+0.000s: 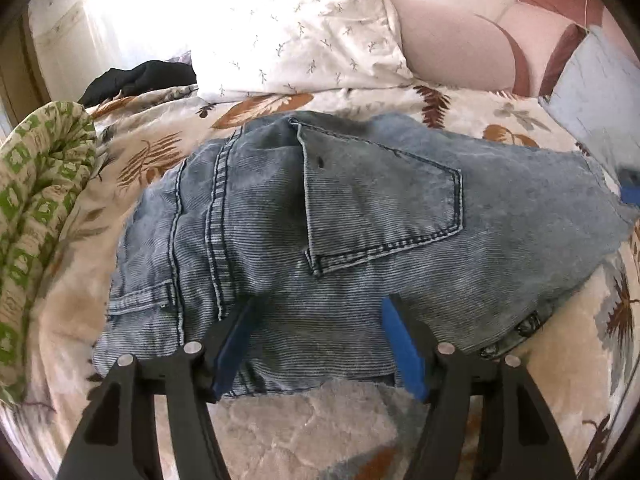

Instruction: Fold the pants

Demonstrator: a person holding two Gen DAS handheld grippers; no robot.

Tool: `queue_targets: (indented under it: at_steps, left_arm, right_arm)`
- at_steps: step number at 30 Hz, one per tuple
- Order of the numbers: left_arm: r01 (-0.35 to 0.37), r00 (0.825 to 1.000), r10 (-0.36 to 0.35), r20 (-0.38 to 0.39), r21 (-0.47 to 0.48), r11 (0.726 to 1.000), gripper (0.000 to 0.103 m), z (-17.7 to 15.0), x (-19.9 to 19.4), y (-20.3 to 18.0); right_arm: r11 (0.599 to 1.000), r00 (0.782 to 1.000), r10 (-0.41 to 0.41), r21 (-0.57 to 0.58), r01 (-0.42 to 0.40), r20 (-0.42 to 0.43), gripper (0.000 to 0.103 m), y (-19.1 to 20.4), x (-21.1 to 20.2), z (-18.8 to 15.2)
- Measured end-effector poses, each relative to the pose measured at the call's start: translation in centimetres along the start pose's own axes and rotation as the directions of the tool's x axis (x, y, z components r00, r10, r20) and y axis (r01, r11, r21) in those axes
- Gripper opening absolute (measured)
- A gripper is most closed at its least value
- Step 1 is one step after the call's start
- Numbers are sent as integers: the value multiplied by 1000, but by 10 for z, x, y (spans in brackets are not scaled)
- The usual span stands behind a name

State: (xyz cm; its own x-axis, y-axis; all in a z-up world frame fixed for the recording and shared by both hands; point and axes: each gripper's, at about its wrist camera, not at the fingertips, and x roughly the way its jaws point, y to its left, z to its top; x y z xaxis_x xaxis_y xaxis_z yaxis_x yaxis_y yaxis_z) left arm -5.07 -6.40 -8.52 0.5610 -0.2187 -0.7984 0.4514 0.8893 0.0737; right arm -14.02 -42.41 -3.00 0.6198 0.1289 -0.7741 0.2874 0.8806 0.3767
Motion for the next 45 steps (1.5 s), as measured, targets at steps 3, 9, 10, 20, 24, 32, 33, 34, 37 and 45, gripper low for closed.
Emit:
queue_targets:
  at_steps: [3, 9, 10, 20, 24, 32, 33, 34, 37, 45]
  left_arm:
    - [-29, 999, 28, 35, 26, 999, 69, -6, -4, -6]
    - [-53, 993, 51, 102, 18, 998, 70, -7, -17, -7]
    - [-63, 991, 60, 121, 16, 998, 70, -7, -19, -7]
    - [-7, 955, 1, 296, 18, 1000, 73, -14, -58, -64]
    - [67, 957, -75, 281, 38, 997, 74, -23, -63, -92]
    - [115, 947, -130, 292, 66, 991, 74, -26, -74, -100]
    - [127, 949, -138, 282, 58, 990, 74, -22, -74, -98]
    - [133, 952, -143, 271, 55, 990, 74, -18, -73, -98]
    - [146, 952, -160, 260, 71, 987, 74, 1, -72, -102]
    - [238, 940, -301, 161, 323, 916, 74, 80, -51, -173]
  right_arm:
    - [993, 999, -5, 115, 0, 40, 55, -44, -20, -19]
    - [859, 982, 22, 499, -116, 190, 58, -146, -67, -44]
    - [836, 975, 22, 530, -140, 222, 58, -158, -74, -46]
    - [679, 973, 42, 708, -195, 228, 58, -223, -74, -63]
    - [665, 972, 68, 716, -211, 223, 58, -233, -67, -62]
    - [693, 977, 92, 692, -201, 192, 58, -226, -58, -55]
    - [686, 978, 94, 700, -200, 188, 58, -227, -56, -56]
    - [674, 978, 96, 711, -201, 186, 58, -228, -54, -58]
    - [669, 981, 85, 719, -187, 176, 58, -227, -47, -58]
    - [608, 976, 123, 763, -219, 182, 58, -230, -33, -60]
